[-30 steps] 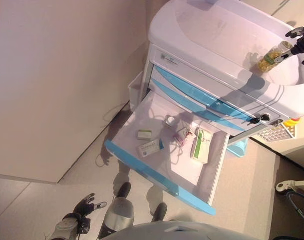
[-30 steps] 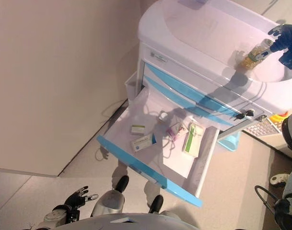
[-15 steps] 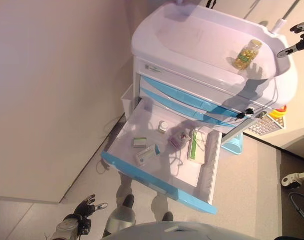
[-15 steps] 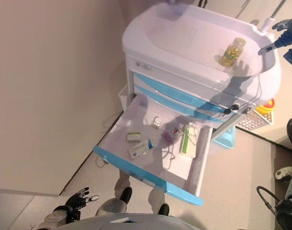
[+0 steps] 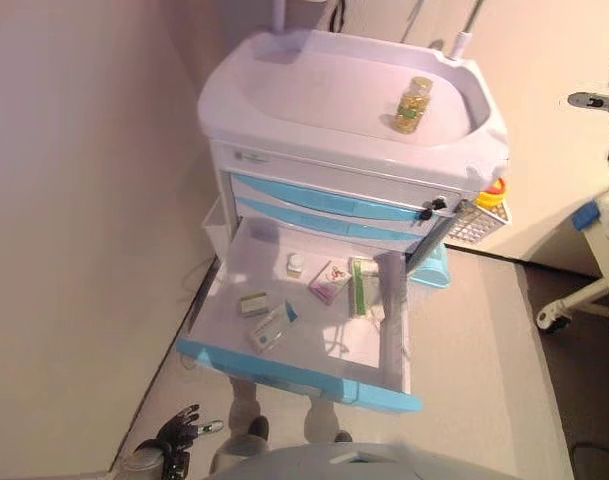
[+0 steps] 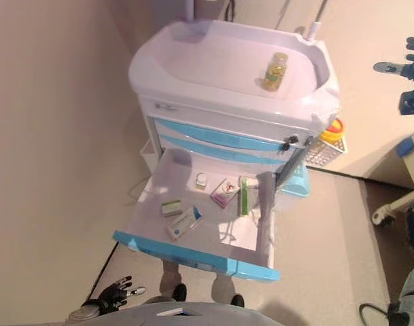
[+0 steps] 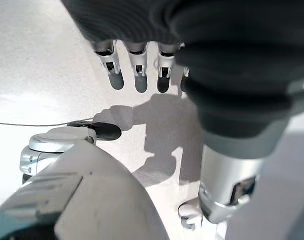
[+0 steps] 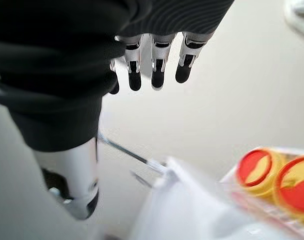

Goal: Open the drawer and pick up the medicine

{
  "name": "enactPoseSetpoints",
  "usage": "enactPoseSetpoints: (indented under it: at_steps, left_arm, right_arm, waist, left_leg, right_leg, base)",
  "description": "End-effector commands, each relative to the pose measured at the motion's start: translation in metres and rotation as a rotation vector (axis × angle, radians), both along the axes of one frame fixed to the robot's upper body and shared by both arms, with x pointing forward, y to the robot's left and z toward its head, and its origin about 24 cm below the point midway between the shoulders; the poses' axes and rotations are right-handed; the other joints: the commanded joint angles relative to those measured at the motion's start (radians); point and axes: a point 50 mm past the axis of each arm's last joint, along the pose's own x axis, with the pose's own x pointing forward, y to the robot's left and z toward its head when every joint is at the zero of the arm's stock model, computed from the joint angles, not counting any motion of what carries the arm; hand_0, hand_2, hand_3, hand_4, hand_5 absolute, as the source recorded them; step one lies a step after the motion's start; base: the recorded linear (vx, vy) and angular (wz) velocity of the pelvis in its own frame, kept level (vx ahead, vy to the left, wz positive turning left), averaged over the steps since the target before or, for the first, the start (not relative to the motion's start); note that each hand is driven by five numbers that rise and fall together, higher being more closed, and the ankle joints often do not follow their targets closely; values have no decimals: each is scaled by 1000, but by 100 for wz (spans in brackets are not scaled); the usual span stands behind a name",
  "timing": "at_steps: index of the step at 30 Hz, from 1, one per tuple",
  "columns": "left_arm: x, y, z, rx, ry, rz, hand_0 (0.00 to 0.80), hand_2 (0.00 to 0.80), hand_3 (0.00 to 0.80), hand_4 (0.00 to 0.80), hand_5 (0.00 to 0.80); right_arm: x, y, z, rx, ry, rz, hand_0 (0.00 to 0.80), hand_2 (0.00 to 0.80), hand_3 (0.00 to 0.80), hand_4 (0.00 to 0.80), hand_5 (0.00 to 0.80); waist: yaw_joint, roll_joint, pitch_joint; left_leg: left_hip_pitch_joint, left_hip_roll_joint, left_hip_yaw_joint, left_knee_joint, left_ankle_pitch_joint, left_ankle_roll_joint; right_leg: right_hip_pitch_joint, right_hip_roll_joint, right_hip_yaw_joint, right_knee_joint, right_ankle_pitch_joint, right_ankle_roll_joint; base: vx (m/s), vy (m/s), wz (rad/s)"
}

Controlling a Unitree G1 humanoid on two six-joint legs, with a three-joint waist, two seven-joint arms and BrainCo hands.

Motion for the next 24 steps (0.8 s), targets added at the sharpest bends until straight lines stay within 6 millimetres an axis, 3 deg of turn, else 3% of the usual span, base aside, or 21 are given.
enactPoseSetpoints:
  at_steps: [1, 2, 3, 4, 8, 11, 13, 19, 24]
  left_arm:
    - [6, 1, 0, 13, 3, -46, 0, 0, 0, 0, 0]
    - [6, -1, -1, 9, -1, -36, 0, 0, 0, 0, 0]
    - [6, -2, -1, 8, -3, -36, 0, 0, 0, 0, 0]
    - [6, -6, -2, 0, -10, -21, 0, 0, 0, 0, 0]
    - [6, -16, -4, -13, -31, 10, 0, 0, 0, 0, 0]
    - [7, -19, -4, -18, -42, 10, 0, 0, 0, 0, 0]
    - [6, -21, -5, -22, -46, 9, 0, 0, 0, 0, 0]
    - [5, -23, -7, -37, -41, -10, 0, 0, 0, 0, 0]
    - [8, -30, -7, -42, -50, -76, 0, 0, 0, 0, 0]
  right_arm:
    - [-9, 20, -8, 90, -197, 64, 0, 0, 0, 0, 0]
    - [-15, 33, -33, 115, -196, 95, 0, 0, 0, 0, 0]
    - [-17, 38, -43, 139, -181, 108, 0, 0, 0, 0, 0]
    - [-28, 54, -80, 146, -126, 135, 0, 0, 0, 0, 0]
    - [-65, 68, -166, 156, 104, 126, 0, 0, 0, 0, 0]
    - [-80, 76, -207, 144, 262, 123, 0, 0, 0, 0, 0]
    - [-100, 89, -246, 104, 410, 115, 0, 0, 0, 0, 0]
    - [-148, 103, -314, 77, 719, 73, 0, 0, 0, 0, 0]
    - [-184, 110, -347, 38, 947, 66, 0, 0, 0, 0, 0]
  waist:
    - [-15, 9, 2]
    - [-33, 13, 5]
    - [-40, 14, 7]
    - [-62, 18, 9]
    - [-101, 27, 7]
    - [-111, 28, 6]
    - [-115, 32, 7]
    - [-108, 48, 12]
    - [-98, 62, 22]
  left_leg:
    - [2, -20, 24, 50, -126, 39]
    - [3, -18, 32, 51, -128, 40]
    - [5, -17, 37, 50, -129, 40]
    - [7, -15, 50, 49, -132, 41]
    - [21, -9, 85, 36, -135, 40]
    - [21, -7, 98, 33, -133, 38]
    - [24, -7, 104, 26, -129, 36]
    - [22, -11, 98, 25, -125, 39]
    - [18, -14, 87, 23, -119, 41]
  right_leg:
    - [-40, -12, 20, 98, -4, 31]
    - [-43, -8, 34, 97, -4, 29]
    - [-43, -7, 40, 96, -3, 29]
    - [-46, -3, 56, 93, -2, 27]
    - [-41, 4, 77, 77, -1, 29]
    - [-41, 5, 77, 70, 2, 27]
    - [-38, 7, 72, 62, 4, 27]
    - [-34, 6, 58, 62, 1, 23]
    - [-32, 5, 45, 63, 0, 22]
  base:
    - [-49, -36, -30]
    - [-52, -37, -30]
    - [-53, -40, -36]
    - [-14, -29, -39]
    - [-27, -23, -32]
    - [-33, -26, -24]
    - [-30, -20, -21]
    - [-9, -4, -7]
    - [0, 0, 0]
